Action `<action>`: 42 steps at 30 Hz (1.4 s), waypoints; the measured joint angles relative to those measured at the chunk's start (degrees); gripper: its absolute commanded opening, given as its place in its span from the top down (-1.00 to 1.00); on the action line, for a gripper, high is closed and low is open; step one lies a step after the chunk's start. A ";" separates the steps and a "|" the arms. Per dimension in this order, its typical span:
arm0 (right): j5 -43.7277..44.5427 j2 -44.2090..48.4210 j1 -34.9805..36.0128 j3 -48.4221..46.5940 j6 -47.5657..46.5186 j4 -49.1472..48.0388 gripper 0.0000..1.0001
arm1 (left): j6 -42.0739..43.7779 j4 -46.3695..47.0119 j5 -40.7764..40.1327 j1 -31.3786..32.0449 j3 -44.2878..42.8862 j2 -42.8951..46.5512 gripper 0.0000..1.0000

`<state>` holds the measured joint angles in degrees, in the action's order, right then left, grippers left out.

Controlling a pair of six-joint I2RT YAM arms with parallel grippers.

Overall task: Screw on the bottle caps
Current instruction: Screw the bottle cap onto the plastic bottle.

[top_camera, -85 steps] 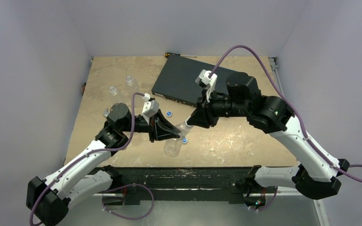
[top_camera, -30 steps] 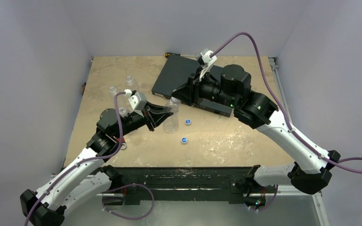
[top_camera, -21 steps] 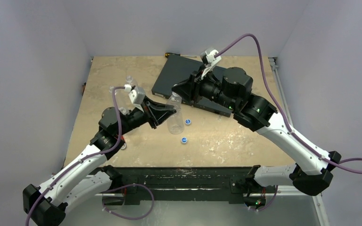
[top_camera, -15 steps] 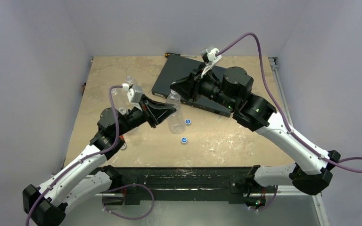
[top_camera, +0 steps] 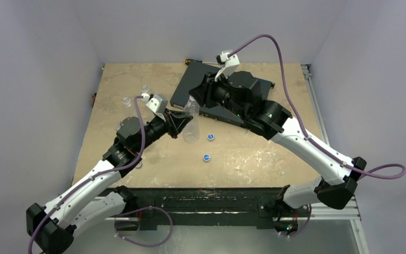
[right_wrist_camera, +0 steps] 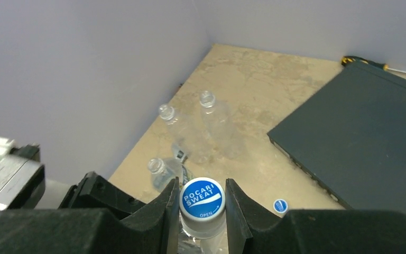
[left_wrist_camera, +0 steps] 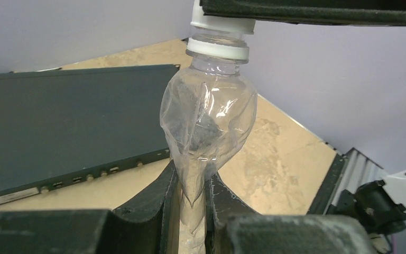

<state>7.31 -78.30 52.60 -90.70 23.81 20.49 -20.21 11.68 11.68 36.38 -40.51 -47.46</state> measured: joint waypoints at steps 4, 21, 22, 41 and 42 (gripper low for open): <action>7.39 -2.36 0.26 -0.92 3.37 1.75 1.00 | 2.54 1.07 -5.73 1.79 -0.22 -3.48 1.00; 29.92 -12.22 0.79 -8.87 11.41 12.96 0.99 | 9.33 13.92 -27.96 11.45 -0.31 -18.84 1.00; 30.38 -12.63 0.90 -9.68 11.45 13.55 0.95 | 9.35 14.16 -27.96 11.45 -0.31 -18.93 1.00; 25.14 -14.10 5.60 -21.22 10.40 23.80 -0.78 | 8.24 19.21 -26.75 11.17 4.83 -13.09 1.00; 24.59 -13.73 5.60 -21.22 10.29 24.13 -0.83 | 8.26 19.12 -26.60 11.10 5.18 -12.76 1.00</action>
<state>31.90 -92.03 58.19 -111.92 34.11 44.62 -11.94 30.81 -14.92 47.48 -35.33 -60.23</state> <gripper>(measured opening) 0.835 0.137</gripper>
